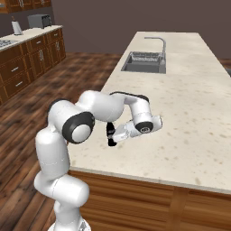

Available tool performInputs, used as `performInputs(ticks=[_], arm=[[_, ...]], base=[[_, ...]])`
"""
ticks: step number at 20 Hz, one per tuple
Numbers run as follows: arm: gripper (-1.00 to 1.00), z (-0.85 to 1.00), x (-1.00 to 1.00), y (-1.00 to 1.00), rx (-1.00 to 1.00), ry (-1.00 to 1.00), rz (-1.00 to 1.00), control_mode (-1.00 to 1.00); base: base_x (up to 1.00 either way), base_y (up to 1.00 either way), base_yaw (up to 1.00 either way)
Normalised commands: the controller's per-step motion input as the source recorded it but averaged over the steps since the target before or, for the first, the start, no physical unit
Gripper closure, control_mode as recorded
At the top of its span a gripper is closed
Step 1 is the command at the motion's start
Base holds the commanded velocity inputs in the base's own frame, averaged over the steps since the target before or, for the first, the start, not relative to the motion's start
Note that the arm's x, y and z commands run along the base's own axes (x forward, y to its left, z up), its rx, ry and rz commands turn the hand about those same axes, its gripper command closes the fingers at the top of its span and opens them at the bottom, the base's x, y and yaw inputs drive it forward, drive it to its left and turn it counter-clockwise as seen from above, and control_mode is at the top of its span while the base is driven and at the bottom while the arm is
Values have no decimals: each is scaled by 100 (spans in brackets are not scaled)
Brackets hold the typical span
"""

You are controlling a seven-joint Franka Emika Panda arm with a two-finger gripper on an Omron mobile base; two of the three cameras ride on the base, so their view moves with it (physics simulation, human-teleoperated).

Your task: Pick the bottled drink from the counter and place it in the open cabinet.

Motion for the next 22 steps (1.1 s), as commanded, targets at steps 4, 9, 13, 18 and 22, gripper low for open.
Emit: performInputs(ticks=[4,9,13,18,22], arm=[[100,37,-43,4,-2,-11,1,-100],[100,27,-45,11,-1,-17,-1,-100],[100,22,-44,15,0,-21,-4,-100],[100,27,-34,17,0,-3,-3,-100],[100,34,-28,13,0,0,-4,-100]], base=[[0,0,0],[0,0,0],[0,0,0],[0,0,0],[0,0,0]])
